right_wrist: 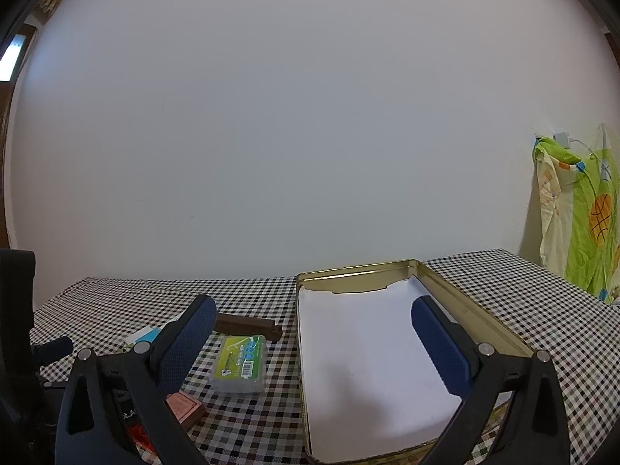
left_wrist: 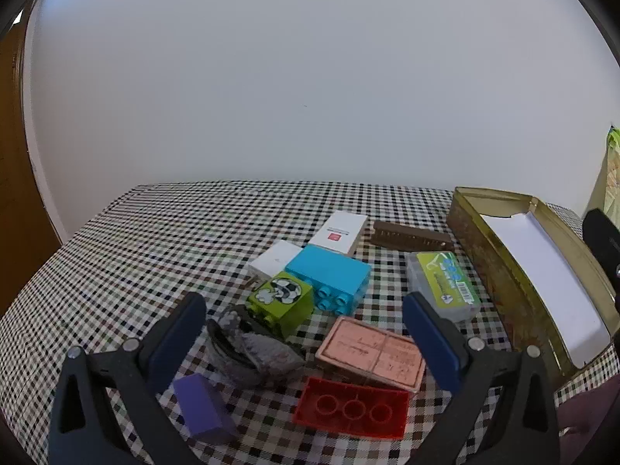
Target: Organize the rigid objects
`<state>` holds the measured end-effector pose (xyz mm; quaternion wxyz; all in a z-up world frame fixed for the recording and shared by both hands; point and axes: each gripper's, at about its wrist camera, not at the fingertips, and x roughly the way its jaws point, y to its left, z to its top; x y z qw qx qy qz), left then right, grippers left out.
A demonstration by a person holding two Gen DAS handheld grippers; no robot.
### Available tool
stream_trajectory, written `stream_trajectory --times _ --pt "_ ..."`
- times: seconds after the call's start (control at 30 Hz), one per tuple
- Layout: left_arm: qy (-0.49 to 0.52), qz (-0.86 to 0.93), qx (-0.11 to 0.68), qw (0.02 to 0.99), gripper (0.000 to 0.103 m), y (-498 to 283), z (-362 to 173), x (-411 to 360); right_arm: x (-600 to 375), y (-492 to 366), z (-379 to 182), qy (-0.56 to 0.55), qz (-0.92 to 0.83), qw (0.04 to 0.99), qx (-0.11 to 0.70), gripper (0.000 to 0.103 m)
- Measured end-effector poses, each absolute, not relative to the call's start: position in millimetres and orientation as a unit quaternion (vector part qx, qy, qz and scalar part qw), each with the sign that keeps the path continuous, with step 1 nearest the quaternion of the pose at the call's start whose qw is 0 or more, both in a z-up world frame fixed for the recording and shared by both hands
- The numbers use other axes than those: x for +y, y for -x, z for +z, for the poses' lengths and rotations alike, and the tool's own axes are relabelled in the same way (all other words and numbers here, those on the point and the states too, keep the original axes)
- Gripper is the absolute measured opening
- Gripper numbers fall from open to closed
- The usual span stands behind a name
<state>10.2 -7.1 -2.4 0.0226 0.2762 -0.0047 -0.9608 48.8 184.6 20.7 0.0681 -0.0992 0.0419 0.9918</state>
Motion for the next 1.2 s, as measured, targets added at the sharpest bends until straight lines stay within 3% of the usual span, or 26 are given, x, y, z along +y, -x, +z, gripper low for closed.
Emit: stream_trajectory --times 0.77,0.97,1.03,1.2 --pt "-0.322 -0.946 -0.001 0.038 0.102 -45 -13 -69 176 -44 18 0.122 0.991 0.029 0.035 0.096" --pt "-0.359 -0.933 0.010 0.008 0.091 -53 -22 -80 173 -44 18 0.128 0.991 0.015 0.031 0.096" --pt "-0.367 -0.930 0.013 -0.004 0.079 -50 -24 -76 174 -43 18 0.130 0.991 0.011 0.031 0.096" --pt "-0.389 -0.921 0.008 0.000 0.078 -44 -33 -74 173 -42 17 0.144 0.989 -0.016 0.031 0.096"
